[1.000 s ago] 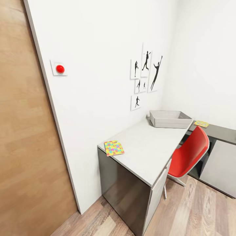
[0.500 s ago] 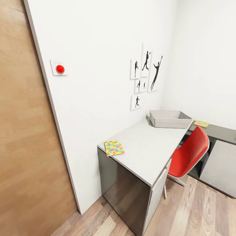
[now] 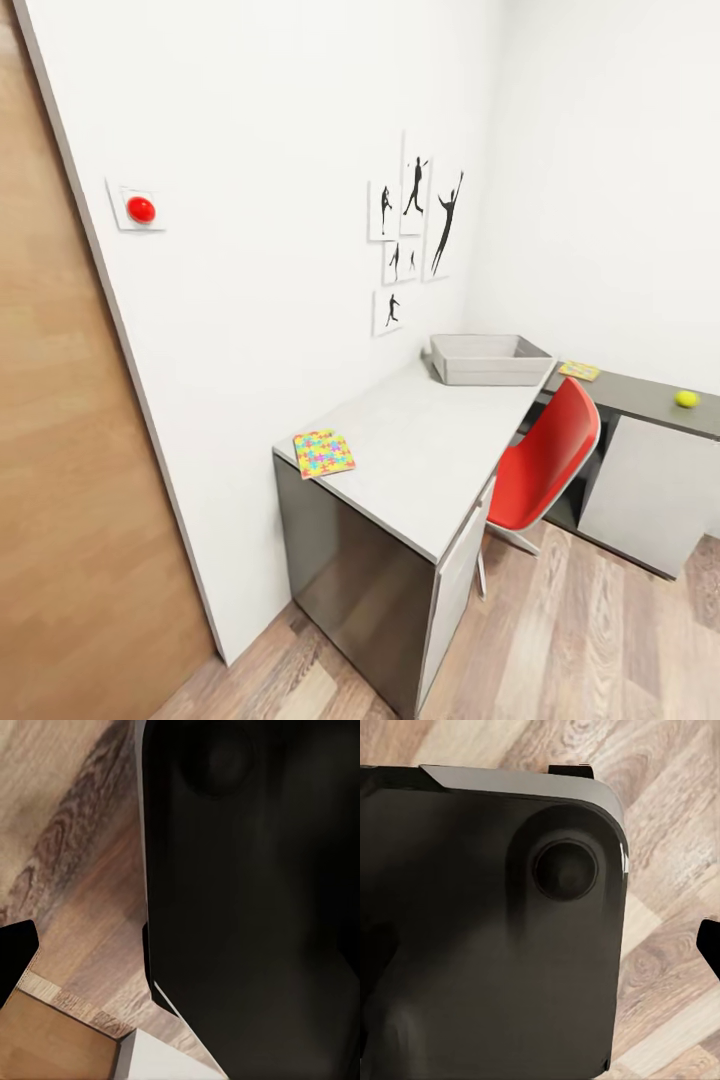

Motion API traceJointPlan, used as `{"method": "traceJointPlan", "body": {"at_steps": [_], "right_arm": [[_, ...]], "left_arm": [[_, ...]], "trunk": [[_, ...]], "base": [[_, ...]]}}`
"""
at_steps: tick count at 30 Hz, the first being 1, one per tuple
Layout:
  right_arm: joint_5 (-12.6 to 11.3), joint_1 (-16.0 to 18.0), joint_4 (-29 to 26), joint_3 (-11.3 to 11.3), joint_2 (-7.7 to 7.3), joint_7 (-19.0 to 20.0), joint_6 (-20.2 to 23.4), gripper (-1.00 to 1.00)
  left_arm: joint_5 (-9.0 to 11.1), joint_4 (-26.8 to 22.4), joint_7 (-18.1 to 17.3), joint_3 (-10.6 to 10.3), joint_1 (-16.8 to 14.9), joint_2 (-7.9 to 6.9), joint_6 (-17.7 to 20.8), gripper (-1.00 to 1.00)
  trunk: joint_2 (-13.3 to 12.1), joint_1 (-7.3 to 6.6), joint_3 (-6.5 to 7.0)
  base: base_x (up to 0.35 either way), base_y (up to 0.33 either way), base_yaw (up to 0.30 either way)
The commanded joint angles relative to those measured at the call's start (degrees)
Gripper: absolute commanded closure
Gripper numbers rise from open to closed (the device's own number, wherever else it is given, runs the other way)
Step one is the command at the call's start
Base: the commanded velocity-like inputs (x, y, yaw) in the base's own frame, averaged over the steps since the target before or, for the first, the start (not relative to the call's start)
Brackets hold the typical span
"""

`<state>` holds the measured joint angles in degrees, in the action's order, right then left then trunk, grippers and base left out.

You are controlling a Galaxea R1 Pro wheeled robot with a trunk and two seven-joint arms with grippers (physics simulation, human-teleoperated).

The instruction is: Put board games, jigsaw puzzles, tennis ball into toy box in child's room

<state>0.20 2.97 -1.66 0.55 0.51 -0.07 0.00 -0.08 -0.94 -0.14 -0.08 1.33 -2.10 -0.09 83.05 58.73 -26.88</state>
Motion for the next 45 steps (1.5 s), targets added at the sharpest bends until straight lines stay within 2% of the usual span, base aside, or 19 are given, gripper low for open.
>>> {"method": "traceJointPlan", "body": {"at_steps": [1, 45], "right_arm": [[0.03, 0.08, -0.02, 0.07, -0.01, -0.01, 0.0, -1.0], [0.15, 0.28, -0.1, 0.13, 0.03, 0.17, -0.02, -1.0]], "left_arm": [[-0.01, -0.1, -0.02, -0.01, 0.04, -0.04, -0.01, -1.0], [-0.01, -0.11, -0.04, -0.01, 0.07, -0.19, -0.03, -1.0]], "trunk": [[0.02, 0.0, -0.04], [0.02, 0.0, -0.04]], "base": [[0.0, 0.0, -0.254], [0.0, 0.0, -0.28]]}}
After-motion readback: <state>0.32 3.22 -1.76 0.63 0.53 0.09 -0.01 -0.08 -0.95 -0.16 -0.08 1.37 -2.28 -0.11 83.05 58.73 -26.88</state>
